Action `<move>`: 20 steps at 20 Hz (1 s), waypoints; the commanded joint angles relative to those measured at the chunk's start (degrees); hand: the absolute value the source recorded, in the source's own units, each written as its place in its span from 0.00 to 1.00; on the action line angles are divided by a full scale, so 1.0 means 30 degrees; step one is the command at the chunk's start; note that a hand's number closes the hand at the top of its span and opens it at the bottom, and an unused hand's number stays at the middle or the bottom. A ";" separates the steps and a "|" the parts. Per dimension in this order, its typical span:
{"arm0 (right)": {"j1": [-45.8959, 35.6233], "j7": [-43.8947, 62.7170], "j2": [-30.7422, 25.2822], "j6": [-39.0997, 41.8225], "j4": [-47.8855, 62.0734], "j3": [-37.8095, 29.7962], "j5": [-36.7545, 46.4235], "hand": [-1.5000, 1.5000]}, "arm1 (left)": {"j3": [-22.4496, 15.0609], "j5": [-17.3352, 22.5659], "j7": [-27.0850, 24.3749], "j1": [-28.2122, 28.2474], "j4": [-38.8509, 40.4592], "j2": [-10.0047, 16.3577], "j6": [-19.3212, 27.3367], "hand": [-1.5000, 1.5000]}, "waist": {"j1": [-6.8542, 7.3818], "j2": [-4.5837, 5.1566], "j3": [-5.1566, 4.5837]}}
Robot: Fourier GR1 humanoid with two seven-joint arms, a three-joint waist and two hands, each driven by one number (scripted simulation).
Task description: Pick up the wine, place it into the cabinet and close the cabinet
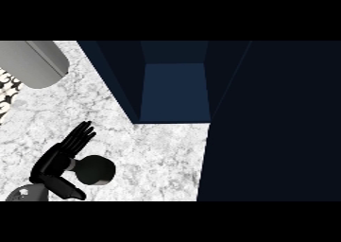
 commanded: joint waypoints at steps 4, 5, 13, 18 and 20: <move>0.1029 0.0077 0.0147 0.0169 -0.1812 0.0778 -0.0021 0.00 | -0.1307 -0.1555 -0.4433 -0.0045 0.3041 -0.0367 -0.1199 0.00 | -0.0028 -0.0015 -0.0005; 0.0528 0.0519 0.0039 0.0009 -0.1704 0.0008 -0.0760 0.00 | -0.1167 -0.1269 -0.4660 -0.0266 0.3456 -0.0184 -0.1540 0.00 | -0.0027 -0.0001 -0.0007; 0.0263 0.0457 -0.0369 0.0573 -0.1416 -0.0213 -0.1036 0.00 | -0.1493 -0.0740 -0.5368 -0.1579 0.6377 -0.0729 -0.2245 0.00 | -0.0266 0.0074 -0.0043; 0.0211 0.0414 -0.0134 0.0516 -0.1097 -0.0272 -0.1122 0.00 | -0.2147 -0.0973 -0.5846 -0.1870 0.6840 -0.1126 -0.2104 0.00 | -0.0155 0.0049 -0.0022; -0.0347 -0.0736 0.0145 0.0532 0.0257 -0.0210 -0.0403 0.00 | -0.2233 -0.0817 -0.6044 -0.2196 0.6632 -0.1316 -0.1977 0.00 | -0.0002 0.0062 -0.0012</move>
